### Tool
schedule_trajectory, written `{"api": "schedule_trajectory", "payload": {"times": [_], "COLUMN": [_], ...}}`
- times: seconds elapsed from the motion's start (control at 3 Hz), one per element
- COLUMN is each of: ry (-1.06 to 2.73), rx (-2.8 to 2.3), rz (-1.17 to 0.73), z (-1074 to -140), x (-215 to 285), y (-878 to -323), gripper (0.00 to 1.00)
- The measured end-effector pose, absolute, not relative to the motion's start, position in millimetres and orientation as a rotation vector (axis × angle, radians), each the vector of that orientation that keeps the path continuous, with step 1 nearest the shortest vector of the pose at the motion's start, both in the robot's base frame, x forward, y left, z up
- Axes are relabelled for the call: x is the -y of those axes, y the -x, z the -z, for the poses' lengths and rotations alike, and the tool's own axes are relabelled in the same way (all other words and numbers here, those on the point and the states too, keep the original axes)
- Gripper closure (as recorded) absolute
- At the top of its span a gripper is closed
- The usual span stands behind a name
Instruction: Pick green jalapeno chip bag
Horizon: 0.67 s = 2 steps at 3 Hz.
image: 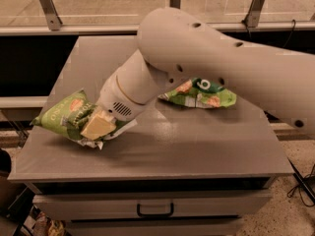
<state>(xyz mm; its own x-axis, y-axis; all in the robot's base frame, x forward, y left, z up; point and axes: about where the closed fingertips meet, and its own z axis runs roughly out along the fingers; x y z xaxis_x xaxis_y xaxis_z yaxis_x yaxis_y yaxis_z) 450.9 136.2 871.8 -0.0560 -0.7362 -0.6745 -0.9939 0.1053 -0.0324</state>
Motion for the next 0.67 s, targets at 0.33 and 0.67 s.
{"api": "schedule_trajectory", "payload": {"times": [0.33,0.67], "ry": [1.667,1.634], "rx": [-1.773,-1.700], "rz": [-0.639,-0.621], "z": [-895,-935], "x": [-122,-103], "y": [-458,-465], "gripper": [1.00,1.00]}}
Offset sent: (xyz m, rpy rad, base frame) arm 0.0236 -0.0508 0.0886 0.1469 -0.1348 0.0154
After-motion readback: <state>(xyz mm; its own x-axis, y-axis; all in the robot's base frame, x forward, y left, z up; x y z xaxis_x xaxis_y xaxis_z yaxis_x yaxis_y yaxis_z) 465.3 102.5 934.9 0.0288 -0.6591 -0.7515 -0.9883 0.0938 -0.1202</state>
